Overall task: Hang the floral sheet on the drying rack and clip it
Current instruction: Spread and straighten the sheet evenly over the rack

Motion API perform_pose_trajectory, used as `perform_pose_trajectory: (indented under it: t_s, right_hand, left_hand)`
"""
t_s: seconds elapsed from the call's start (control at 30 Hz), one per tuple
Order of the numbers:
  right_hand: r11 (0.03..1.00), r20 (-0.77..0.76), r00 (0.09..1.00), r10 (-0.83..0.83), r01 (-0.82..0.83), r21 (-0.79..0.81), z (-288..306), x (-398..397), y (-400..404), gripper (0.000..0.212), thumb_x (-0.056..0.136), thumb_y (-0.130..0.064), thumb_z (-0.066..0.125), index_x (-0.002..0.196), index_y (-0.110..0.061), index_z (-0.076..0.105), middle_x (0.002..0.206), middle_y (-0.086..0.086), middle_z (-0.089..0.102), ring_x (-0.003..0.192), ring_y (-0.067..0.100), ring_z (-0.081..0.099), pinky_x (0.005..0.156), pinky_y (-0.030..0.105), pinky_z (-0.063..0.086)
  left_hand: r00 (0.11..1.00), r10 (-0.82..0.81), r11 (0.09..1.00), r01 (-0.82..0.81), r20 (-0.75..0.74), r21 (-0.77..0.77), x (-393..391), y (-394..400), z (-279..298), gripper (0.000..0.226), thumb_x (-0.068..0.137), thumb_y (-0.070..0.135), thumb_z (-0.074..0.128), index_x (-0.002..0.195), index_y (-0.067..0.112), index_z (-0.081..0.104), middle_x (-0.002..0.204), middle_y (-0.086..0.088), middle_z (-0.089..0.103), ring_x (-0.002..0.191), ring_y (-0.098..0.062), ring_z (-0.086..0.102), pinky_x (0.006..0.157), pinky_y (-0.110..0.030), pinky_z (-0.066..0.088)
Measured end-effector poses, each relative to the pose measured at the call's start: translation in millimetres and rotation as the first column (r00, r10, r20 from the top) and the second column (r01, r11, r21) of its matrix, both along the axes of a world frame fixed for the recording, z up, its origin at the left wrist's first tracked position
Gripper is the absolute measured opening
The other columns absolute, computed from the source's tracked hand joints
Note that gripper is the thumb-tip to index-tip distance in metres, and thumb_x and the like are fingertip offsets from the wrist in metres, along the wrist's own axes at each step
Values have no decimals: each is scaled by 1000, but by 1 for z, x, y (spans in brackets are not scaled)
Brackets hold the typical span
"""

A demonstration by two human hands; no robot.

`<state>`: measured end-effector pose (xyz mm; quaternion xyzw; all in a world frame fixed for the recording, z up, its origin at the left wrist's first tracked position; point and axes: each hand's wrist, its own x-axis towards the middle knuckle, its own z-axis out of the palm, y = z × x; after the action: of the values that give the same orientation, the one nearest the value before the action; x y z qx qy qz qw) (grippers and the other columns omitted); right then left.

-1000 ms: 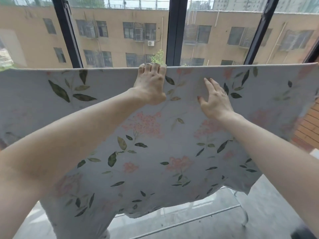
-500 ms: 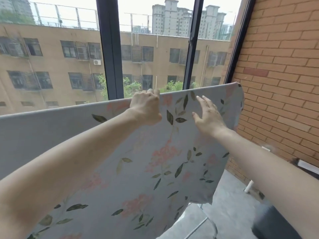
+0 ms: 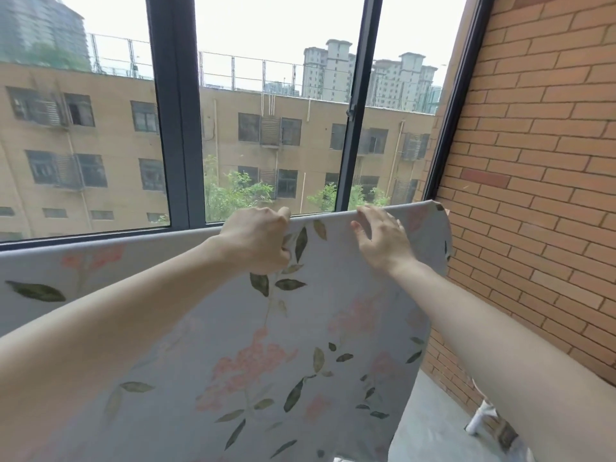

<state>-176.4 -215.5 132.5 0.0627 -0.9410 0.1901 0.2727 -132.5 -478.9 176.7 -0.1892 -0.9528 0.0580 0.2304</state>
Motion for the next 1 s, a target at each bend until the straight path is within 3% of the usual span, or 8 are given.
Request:
perform_pose_trajectory:
  t_s: [0.13,0.27,0.43,0.57,0.67,0.83,1.0]
  right_hand:
    - [1000,-36,999,26,-26,-17,5,-33,49,43,108,-45,41,143,-24,54,151,-2,51,147,21,37,127,53,10]
    - [998,-41,999,23,-25,-53,6,-68,103,39,108,-47,39,130,-25,61,139,-1,59,139,23,45,127,53,8]
    - [997,-16,1000,0,-1,-76,9,-98,153,57,100,-61,23,113,-22,63,124,4,63,126,29,50,123,56,19]
    - [999,-11,1000,-4,3,-32,11,-109,175,53,106,-56,30,115,-18,65,126,8,63,127,30,46,118,54,29]
    - [997,-12,1000,-19,18,-71,10,-114,189,66,102,-68,21,118,-22,64,128,6,63,128,28,44,110,51,38]
    - [995,-61,998,-30,23,-100,3,-113,183,48,109,-49,30,125,-17,62,142,9,55,140,28,37,117,47,28]
    - [975,-90,995,41,-60,-214,-11,-105,148,47,107,-52,29,127,-19,57,151,6,47,154,33,13,124,53,17]
  left_hand:
    - [995,59,998,-58,-74,19,-16,27,-8,44,94,59,49,111,19,51,75,4,55,65,-17,55,52,-31,41]
    - [974,132,990,-119,-183,81,-25,31,-19,47,95,73,38,94,28,48,72,9,57,66,-20,56,53,-30,37]
    - [951,202,977,-179,-233,114,-23,27,-22,44,94,74,39,87,31,45,66,10,52,63,-21,51,53,-30,31]
    - [944,215,974,-187,-252,131,-22,32,-25,46,93,72,45,80,28,45,62,11,54,59,-21,53,54,-30,32]
    - [947,217,970,-182,-236,163,-24,40,-25,48,93,68,49,72,27,40,58,10,52,56,-20,53,55,-31,33]
    - [949,226,967,-192,-218,169,-23,47,-23,44,93,66,50,76,26,46,62,9,54,62,-23,55,61,-33,37]
    - [938,239,964,-198,-252,176,-18,35,-27,43,93,65,53,76,25,48,61,10,52,58,-21,52,60,-32,34]
